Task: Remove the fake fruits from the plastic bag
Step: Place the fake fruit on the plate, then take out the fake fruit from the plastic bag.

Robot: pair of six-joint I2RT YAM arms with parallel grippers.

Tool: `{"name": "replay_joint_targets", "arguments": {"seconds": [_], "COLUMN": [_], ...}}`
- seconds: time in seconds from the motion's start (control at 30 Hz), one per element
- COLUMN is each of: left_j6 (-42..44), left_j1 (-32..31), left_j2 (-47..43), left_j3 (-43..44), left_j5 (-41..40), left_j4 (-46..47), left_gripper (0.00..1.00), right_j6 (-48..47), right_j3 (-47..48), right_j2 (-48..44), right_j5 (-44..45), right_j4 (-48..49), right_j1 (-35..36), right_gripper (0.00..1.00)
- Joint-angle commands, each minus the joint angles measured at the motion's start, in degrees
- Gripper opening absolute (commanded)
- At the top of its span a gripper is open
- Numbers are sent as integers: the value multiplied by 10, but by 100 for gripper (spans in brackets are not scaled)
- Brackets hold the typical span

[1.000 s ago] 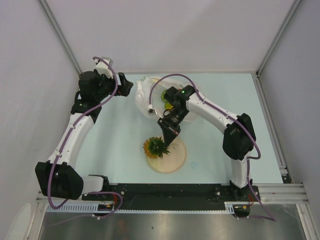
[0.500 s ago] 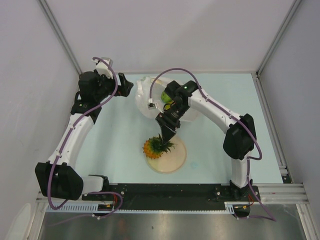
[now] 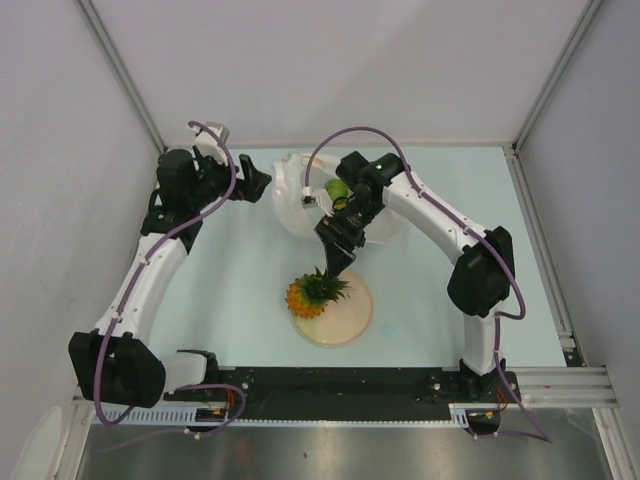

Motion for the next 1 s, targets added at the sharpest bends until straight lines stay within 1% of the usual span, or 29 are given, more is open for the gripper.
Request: {"name": "replay_joint_targets", "arguments": {"seconds": [0.0,0.03,0.13,0.2,0.23,0.3,0.33,0.4,0.43,0.47,0.5,0.6,0.63,0.73,0.77,0.8,0.83,0.9,0.97], "left_j6": [25,26,17,9,-1,-12,-19,-23,-27,-29,-32,-41,-38,-30,-30,-29,-30,-24,-26], "left_j1": [4,4,2,-1,-3,-8,-10,-18,-20,-23,-26,-32,-34,-37,-37,-37,-37,-37,-37], "left_j2": [-36,-42,-54,-52,-49,-46,-42,-38,-29,-23,-17,1,3,12,11,10,7,5,5], "left_j3": [-19,-25,-34,-33,-34,-40,-43,-50,-50,-49,-48,-46,-47,-49,-52,-54,-57,-67,-81], "left_j5": [64,76,108,114,119,123,117,114,112,108,105,114,117,152,158,153,150,152,149], "left_j4": [-3,-2,-13,-24,-27,-18,-13,9,16,20,29,42,43,42,40,36,35,39,57], "left_gripper": [100,100,100,100,100,100,100,100,100,100,100,100,100,68,26,4,0,0,0], "right_j6": [-1,-1,3,26,41,68,79,83,84,83,80,51,42,30,28,19,12,-13,-33], "right_j3": [69,93,120,115,113,95,89,69,66,64,63,44,41,25,20,17,16,11,-25], "right_j2": [-15,-24,-40,-45,-47,-47,-46,-40,-35,-23,-14,20,29,65,71,78,94,106,109], "right_j5": [20,20,19,44,63,103,143,175,204,217,231,296,338,391,403,411,426,435,447], "right_j4": [-92,-92,-86,-45,-31,34,82,130,150,183,196,248,270,304,325,333,340,350,397], "right_j1": [-30,-38,-65,-75,-86,-92,-93,-92,-91,-90,-88,-80,-79,-85,-88,-92,-94,-97,-98], "right_gripper": [83,83,83,81,80,75,74,69,68,66,65,63,62,62,64,64,65,70,76]}}
